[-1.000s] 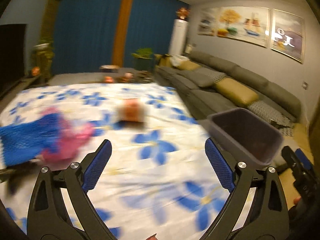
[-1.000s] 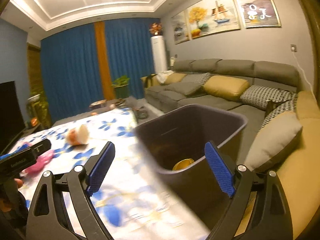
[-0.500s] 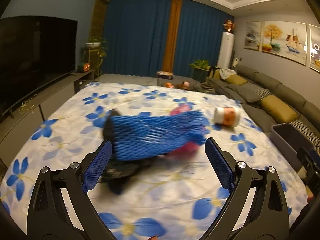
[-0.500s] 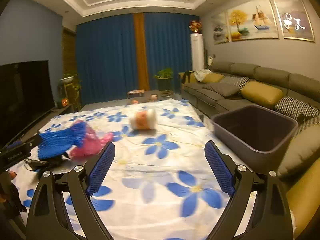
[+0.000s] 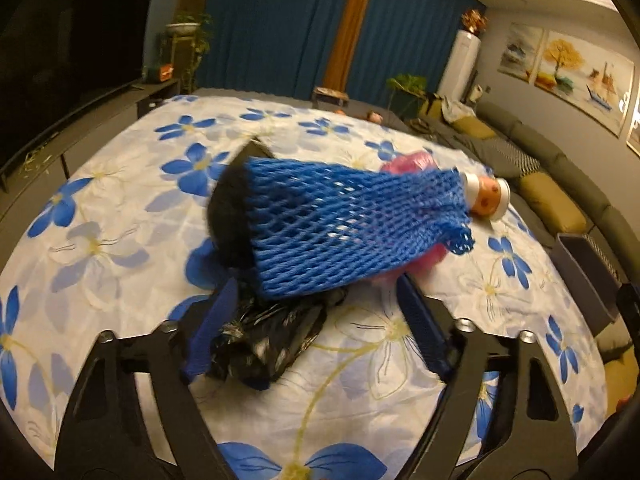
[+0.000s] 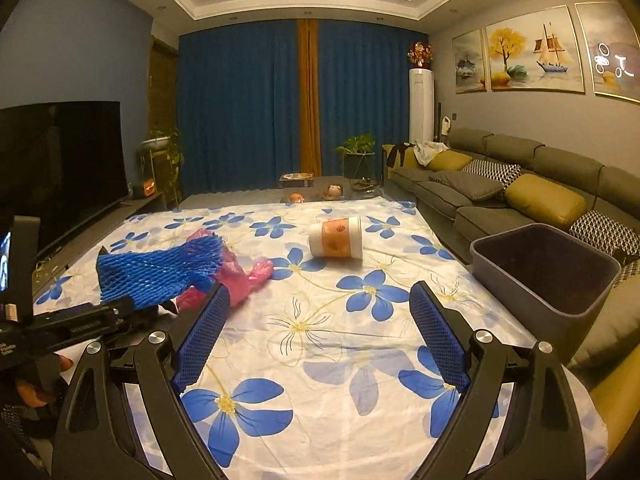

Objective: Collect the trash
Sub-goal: 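Close the left tool on the blue foam mesh sleeve and lift it, then grasp the black plastic bag with the right tool while the left tool holds the mesh sleeve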

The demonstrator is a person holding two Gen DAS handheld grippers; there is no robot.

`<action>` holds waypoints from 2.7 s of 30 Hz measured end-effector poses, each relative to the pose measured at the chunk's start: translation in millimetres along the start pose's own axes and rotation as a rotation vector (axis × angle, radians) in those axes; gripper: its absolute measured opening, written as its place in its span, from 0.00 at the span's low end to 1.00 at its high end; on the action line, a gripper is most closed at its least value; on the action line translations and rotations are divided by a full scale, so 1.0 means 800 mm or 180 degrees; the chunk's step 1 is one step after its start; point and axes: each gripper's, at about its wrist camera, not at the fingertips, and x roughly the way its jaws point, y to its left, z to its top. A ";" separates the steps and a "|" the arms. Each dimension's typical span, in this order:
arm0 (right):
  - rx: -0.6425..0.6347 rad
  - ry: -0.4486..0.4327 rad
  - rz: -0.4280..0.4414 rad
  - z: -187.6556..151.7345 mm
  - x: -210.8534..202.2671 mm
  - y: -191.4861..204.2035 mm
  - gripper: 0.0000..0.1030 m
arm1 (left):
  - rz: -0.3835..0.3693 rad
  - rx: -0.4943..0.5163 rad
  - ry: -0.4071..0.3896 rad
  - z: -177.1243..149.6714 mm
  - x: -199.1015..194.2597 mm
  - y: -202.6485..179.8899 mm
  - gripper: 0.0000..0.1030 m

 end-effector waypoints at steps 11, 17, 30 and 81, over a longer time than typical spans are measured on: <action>0.0081 0.0044 0.0020 -0.004 -0.002 -0.013 0.85 | -0.0187 0.0221 0.0241 -0.010 0.025 -0.025 0.11; 0.0076 0.0040 0.0043 -0.004 -0.004 -0.011 0.85 | -0.0343 0.0332 0.0205 -0.023 0.008 -0.047 0.08; 0.0058 0.0078 0.0060 -0.008 -0.007 -0.007 0.85 | -0.0790 0.0594 0.0018 -0.049 -0.058 -0.087 0.08; 0.0089 0.0453 0.0802 0.012 0.043 0.076 0.85 | -0.0540 0.0140 -0.0558 -0.033 -0.133 0.026 0.08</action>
